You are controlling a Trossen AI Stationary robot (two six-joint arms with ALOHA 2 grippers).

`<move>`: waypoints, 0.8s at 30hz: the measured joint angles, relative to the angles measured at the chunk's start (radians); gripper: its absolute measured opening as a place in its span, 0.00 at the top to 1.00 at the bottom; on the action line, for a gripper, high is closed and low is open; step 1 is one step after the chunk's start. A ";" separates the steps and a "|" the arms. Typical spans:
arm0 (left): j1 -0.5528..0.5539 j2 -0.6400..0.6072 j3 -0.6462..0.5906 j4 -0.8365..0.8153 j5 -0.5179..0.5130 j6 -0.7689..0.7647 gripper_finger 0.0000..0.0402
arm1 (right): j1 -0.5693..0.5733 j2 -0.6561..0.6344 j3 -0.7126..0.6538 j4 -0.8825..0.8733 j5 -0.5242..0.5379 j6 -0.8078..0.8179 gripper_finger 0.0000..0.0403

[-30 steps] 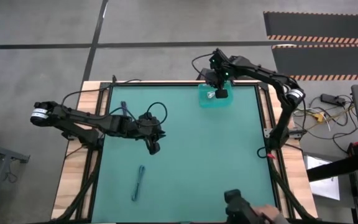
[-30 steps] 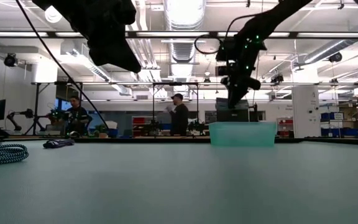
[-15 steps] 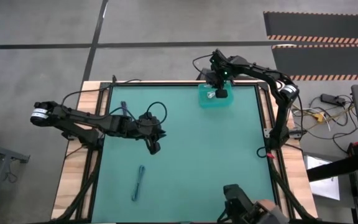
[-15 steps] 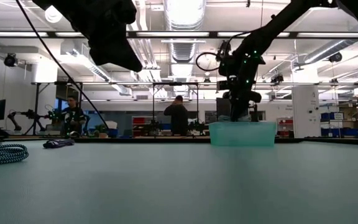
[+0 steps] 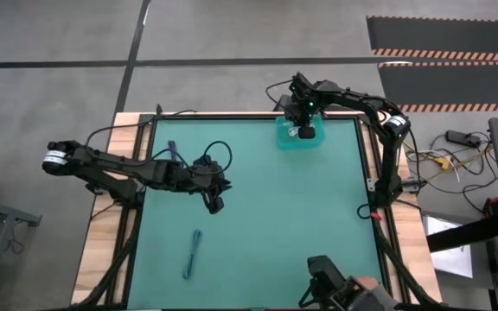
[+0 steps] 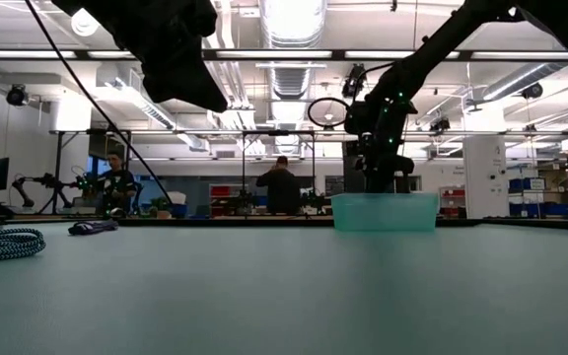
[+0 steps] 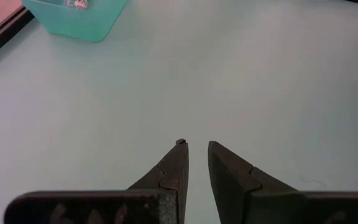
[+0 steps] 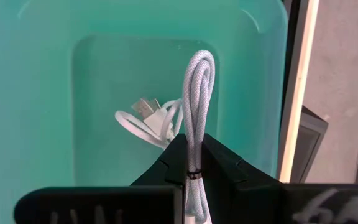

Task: Pick and place USB-C Cables
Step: Put the white charger cable into the blue bin

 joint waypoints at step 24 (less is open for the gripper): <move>0.000 0.000 0.000 0.000 0.000 0.001 0.89 | 0.000 -0.001 -0.037 0.045 0.001 0.029 0.95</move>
